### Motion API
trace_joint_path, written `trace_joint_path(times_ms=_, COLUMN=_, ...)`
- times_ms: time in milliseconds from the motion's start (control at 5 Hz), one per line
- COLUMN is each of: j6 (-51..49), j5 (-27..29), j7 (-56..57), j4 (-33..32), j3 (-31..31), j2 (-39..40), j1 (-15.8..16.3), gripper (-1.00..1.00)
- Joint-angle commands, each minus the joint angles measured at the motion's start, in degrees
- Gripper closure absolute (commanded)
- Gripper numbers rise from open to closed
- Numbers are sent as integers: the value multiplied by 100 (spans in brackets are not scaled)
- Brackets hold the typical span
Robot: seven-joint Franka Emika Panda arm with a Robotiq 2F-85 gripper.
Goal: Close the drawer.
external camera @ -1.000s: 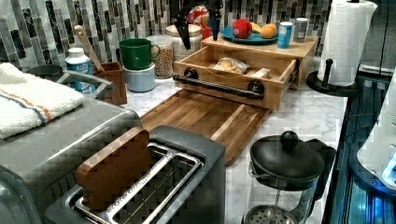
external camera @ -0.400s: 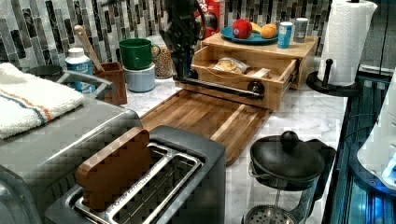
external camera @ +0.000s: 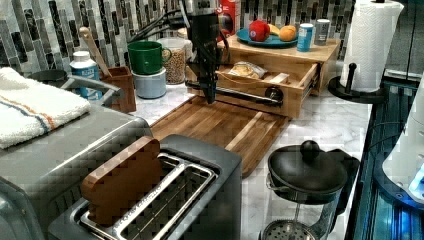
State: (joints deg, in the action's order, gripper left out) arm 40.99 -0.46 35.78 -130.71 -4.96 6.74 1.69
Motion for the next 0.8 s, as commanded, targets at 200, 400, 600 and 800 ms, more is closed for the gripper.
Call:
trace_joint_path(times_ms=200, j6=217, j5=-540, j7=992, j4=-122, j3=423, j2=126, j1=-282, gripper=100)
trace_joint_path(times_ms=400, j6=337, j5=-758, j7=1397, j4=-135, j3=336, j2=41, j1=-672, gripper=100)
trace_joint_path(times_ms=600, j6=324, j5=-712, j7=1927, j4=-80, j3=510, j2=-41, j1=-886, gripper=100)
trace_joint_path(times_ms=800, j6=436, j5=-722, j7=2550, j4=77, j3=637, j2=79, j1=-1187, gripper=100)
